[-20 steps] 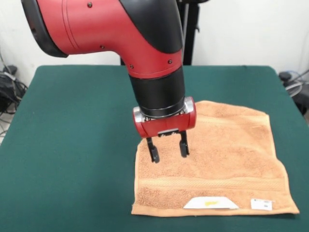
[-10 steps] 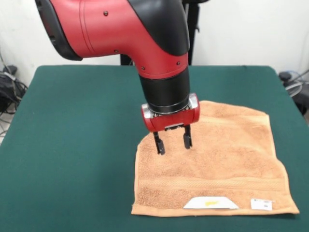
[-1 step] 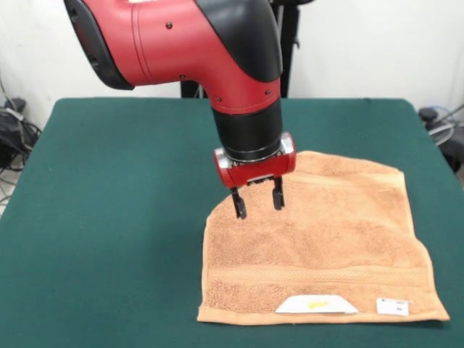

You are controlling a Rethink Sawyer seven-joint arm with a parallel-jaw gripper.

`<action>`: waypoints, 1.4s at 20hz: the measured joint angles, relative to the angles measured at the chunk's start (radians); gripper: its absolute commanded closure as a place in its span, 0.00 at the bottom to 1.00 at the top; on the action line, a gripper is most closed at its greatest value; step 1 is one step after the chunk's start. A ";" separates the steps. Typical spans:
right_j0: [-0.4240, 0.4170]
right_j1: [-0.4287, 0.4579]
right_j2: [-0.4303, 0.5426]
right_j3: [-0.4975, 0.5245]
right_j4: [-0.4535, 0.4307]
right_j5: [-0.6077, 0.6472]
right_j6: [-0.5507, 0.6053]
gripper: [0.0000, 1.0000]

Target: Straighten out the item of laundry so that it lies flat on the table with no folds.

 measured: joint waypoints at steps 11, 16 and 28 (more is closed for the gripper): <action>-0.018 0.006 -0.048 0.039 0.000 -0.060 0.000 0.00; -0.019 0.006 -0.053 0.039 0.000 -0.079 0.000 0.00; -0.004 0.007 -0.106 0.041 0.000 -0.115 0.000 0.00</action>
